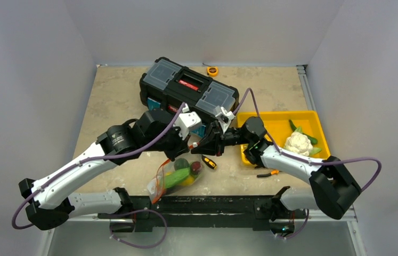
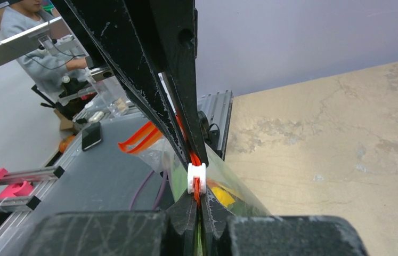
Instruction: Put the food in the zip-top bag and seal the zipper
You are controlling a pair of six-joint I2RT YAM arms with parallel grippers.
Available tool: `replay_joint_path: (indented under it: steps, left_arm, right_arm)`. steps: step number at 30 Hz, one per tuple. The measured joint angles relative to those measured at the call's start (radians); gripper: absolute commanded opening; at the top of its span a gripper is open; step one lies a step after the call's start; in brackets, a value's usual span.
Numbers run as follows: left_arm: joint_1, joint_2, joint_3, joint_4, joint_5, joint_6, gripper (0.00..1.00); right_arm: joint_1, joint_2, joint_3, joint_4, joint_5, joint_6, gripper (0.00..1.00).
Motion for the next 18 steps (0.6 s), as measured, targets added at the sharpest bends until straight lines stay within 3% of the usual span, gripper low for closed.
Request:
replay_joint_path:
  steps: [3,6,11,14,18]
  left_arm:
    - [0.000,-0.005,-0.002,0.003,0.005,0.000,0.01]
    - [0.000,-0.002,-0.002,0.002,0.005,-0.001,0.16]
    - [0.000,0.005,-0.003,-0.019,-0.018,-0.005,0.24]
    - [0.000,-0.002,-0.014,-0.021,-0.031,-0.008,0.21]
    - [0.000,-0.019,-0.031,-0.020,-0.039,-0.008,0.01]
  right_arm:
    - [0.000,-0.003,0.000,0.001,0.000,0.000,0.00]
    - [0.000,-0.004,0.000,-0.004,0.002,0.000,0.00]
    - [0.000,-0.032,-0.005,-0.027,0.026,0.000,0.00]
    - [0.000,-0.046,-0.005,-0.031,0.034,-0.002,0.00]
    - [0.000,-0.047,-0.005,-0.032,0.035,-0.002,0.00]
